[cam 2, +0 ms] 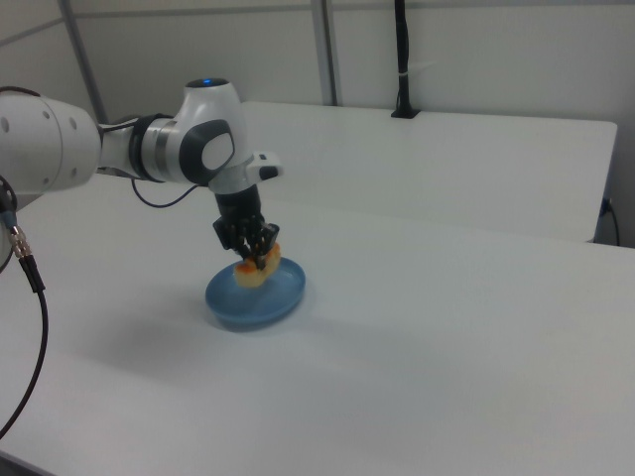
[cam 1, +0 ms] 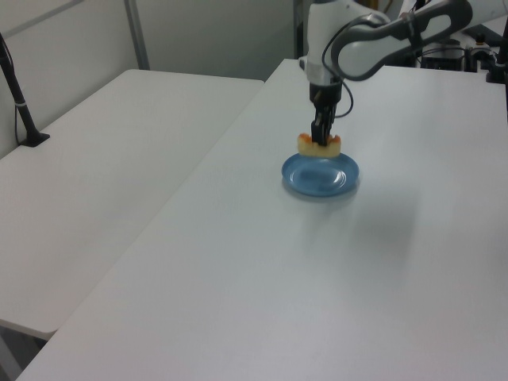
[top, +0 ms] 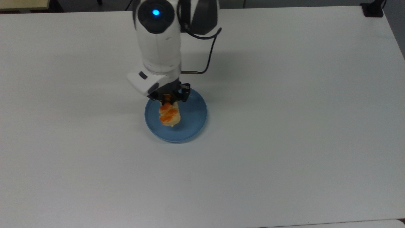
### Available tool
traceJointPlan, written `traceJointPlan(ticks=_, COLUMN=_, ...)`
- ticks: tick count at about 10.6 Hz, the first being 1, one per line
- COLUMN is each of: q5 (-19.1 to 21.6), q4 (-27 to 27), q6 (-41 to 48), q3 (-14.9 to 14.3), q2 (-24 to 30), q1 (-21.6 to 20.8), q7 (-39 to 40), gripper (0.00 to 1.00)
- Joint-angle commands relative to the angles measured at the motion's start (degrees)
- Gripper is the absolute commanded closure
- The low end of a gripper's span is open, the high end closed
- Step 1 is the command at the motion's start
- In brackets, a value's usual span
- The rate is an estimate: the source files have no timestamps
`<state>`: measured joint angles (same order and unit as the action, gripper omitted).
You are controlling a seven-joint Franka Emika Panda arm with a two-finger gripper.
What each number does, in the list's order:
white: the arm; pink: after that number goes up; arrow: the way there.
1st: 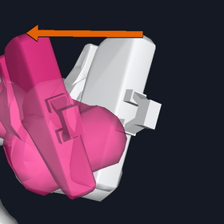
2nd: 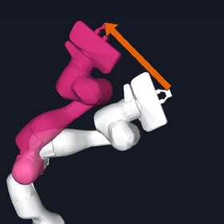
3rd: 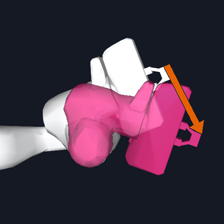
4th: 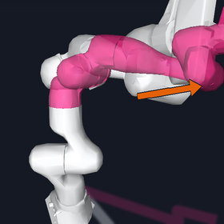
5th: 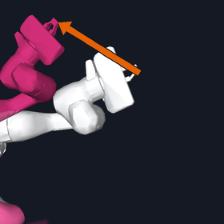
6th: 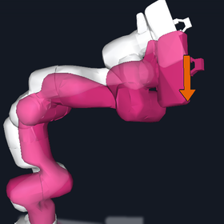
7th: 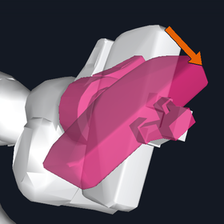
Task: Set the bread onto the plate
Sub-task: 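Carry the bread roll over the blue plate and lower it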
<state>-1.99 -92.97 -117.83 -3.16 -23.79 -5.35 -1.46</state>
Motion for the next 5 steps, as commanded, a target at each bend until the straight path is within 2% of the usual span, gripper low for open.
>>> traceJointPlan(ticks=1, q5=-1.35, q4=-1.07, q6=-0.47, q3=-0.88, q2=-1.08, q1=-2.30, q7=-3.19, gripper=0.74)
traceJointPlan(ticks=5, q5=-4.42, q4=-0.98, q6=-3.20, q3=-0.88, q2=-3.81, q1=-2.56, q7=-3.20, gripper=0.29)
